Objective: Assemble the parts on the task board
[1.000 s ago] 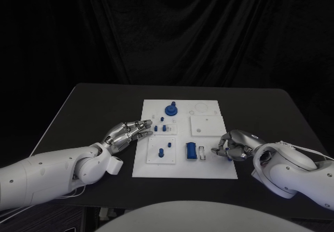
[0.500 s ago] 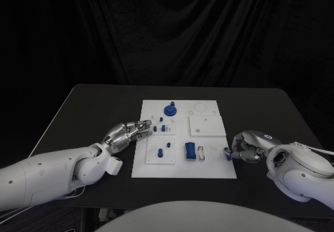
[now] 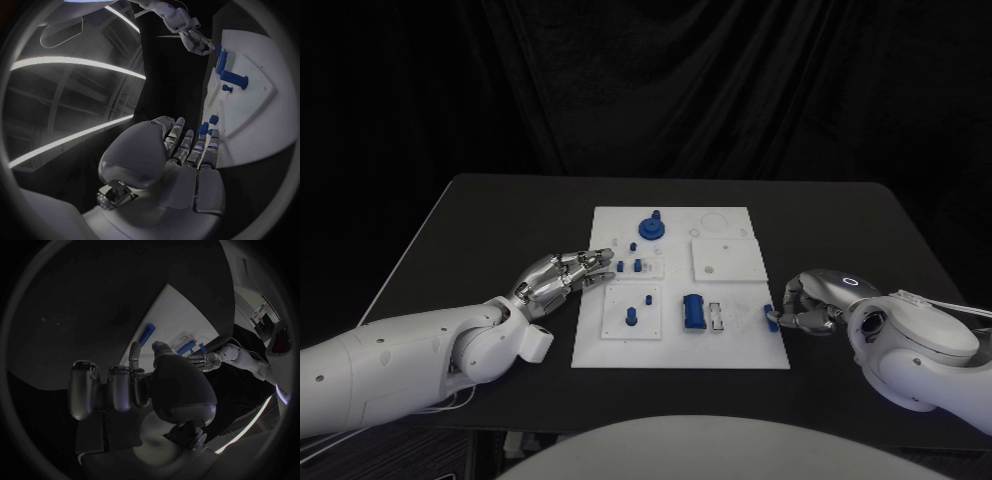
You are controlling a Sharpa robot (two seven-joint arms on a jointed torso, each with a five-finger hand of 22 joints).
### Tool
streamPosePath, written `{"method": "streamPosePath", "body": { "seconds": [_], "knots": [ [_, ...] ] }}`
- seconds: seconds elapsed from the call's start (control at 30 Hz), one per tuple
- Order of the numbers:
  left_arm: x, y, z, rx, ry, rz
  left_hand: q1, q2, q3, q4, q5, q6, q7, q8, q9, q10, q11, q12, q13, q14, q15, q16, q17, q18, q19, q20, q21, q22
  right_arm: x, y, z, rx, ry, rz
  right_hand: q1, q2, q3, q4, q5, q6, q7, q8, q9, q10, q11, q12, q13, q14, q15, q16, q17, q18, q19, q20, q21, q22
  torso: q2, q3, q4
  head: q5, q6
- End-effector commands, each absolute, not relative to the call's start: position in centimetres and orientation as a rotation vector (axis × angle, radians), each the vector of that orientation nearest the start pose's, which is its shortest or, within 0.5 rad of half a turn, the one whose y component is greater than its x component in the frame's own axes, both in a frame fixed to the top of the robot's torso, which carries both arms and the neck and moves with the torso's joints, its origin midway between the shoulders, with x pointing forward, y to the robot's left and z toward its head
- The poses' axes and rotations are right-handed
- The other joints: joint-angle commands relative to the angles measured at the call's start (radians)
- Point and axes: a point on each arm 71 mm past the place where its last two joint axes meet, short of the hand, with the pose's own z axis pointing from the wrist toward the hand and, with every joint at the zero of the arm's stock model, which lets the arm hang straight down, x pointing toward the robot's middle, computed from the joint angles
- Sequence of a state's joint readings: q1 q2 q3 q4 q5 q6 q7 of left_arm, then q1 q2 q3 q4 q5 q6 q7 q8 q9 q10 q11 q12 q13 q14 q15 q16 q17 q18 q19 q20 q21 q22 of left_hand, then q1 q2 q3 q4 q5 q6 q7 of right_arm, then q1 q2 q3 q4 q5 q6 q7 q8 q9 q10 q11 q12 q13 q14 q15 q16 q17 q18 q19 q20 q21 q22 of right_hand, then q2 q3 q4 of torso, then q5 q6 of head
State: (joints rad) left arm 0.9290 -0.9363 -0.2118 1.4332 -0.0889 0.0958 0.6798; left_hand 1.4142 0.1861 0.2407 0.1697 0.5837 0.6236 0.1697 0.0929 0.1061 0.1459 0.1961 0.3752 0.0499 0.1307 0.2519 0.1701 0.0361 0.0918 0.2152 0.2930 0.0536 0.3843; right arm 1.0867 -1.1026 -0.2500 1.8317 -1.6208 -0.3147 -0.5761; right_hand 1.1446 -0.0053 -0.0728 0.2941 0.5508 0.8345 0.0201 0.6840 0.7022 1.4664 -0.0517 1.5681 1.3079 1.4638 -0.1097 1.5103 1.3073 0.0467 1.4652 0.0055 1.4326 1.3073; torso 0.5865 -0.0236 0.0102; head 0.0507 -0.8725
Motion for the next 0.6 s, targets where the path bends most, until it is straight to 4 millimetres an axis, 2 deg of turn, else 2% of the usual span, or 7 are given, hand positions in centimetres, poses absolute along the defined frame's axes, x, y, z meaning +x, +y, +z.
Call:
{"method": "streamPosePath", "body": {
  "seconds": [0.03,0.13,0.3,0.37,0.6],
  "knots": [
    [38.9,26.6,-33.3,-1.155,1.549,-1.797,-0.009,-0.004,0.004,0.0,0.005,0.003,0.002,0.005,0.002,0.002,0.006,0.005,0.001,0.002,0.002,0.004,0.001,-0.001,0.006,0.0,0.001,0.002,36.6,-26.2,-28.2,-0.061,2.012,0.149,-0.011,-0.002,-0.008,-0.002,-0.006,-0.003,0.008,-0.007,-0.006,0.104,0.009,0.003,0.263,0.091,0.008,-0.005,0.183,-0.012,0.05,0.003,-0.004,0.217,0.001,0.0016,0.0019,-0.001,0.0],
    [38.9,26.6,-33.3,-1.155,1.55,-1.798,-0.009,-0.004,0.004,0.0,0.005,0.002,0.002,0.005,0.001,0.001,0.006,0.004,0.001,0.002,0.002,0.004,0.001,-0.001,0.006,0.0,0.001,0.002,36.8,-26.1,-28.5,-0.066,2.017,0.143,-0.016,0.001,-0.009,-0.002,-0.011,-0.006,0.01,-0.017,-0.016,0.104,0.011,0.003,0.263,0.091,0.009,-0.005,0.182,-0.011,0.049,0.004,-0.007,0.216,0.001,0.002,0.0018,0.001,0.0],
    [38.9,26.6,-33.3,-1.155,1.55,-1.799,-0.009,-0.004,0.004,0.0,0.005,0.002,0.002,0.005,0.001,0.001,0.006,0.004,0.001,0.002,0.002,0.004,0.001,-0.001,0.006,0.0,0.001,0.002,36.9,-25.8,-28.8,-0.072,2.017,0.148,-0.018,0.004,-0.009,-0.002,-0.014,-0.009,0.013,-0.029,-0.029,0.104,0.014,0.003,0.263,0.09,0.011,-0.005,0.181,-0.011,0.049,0.006,-0.007,0.216,0.001,-0.0002,0.0025,0.001,0.0],
    [39.0,26.6,-33.3,-1.155,1.551,-1.799,-0.009,-0.004,0.004,0.0,0.005,0.002,0.002,0.005,0.001,0.001,0.006,0.004,0.001,0.002,0.002,0.004,0.001,-0.001,0.006,0.0,0.001,0.002,37.0,-25.6,-28.8,-0.076,2.017,0.154,-0.016,0.006,-0.008,-0.003,-0.013,-0.009,0.014,-0.031,-0.031,0.104,0.014,0.003,0.263,0.09,0.012,-0.005,0.181,-0.011,0.049,0.006,-0.008,0.216,0.0,-0.0001,0.0015,0.002,0.0],
    [39.0,26.5,-33.4,-1.155,1.552,-1.802,-0.009,-0.004,0.005,0.0,0.005,0.001,0.003,0.005,0.001,0.001,0.006,0.004,0.001,0.002,0.002,0.003,0.001,-0.001,0.006,0.0,0.001,0.0,37.2,-24.8,-29.1,-0.094,2.018,0.175,0.017,0.004,0.003,-0.007,0.016,0.0,0.013,-0.042,-0.05,0.104,0.015,0.003,0.263,0.091,0.012,-0.004,0.182,-0.011,0.05,0.008,-0.005,0.217,0.0,0.0003,-0.0008,0.0,0.0]
  ]
}}
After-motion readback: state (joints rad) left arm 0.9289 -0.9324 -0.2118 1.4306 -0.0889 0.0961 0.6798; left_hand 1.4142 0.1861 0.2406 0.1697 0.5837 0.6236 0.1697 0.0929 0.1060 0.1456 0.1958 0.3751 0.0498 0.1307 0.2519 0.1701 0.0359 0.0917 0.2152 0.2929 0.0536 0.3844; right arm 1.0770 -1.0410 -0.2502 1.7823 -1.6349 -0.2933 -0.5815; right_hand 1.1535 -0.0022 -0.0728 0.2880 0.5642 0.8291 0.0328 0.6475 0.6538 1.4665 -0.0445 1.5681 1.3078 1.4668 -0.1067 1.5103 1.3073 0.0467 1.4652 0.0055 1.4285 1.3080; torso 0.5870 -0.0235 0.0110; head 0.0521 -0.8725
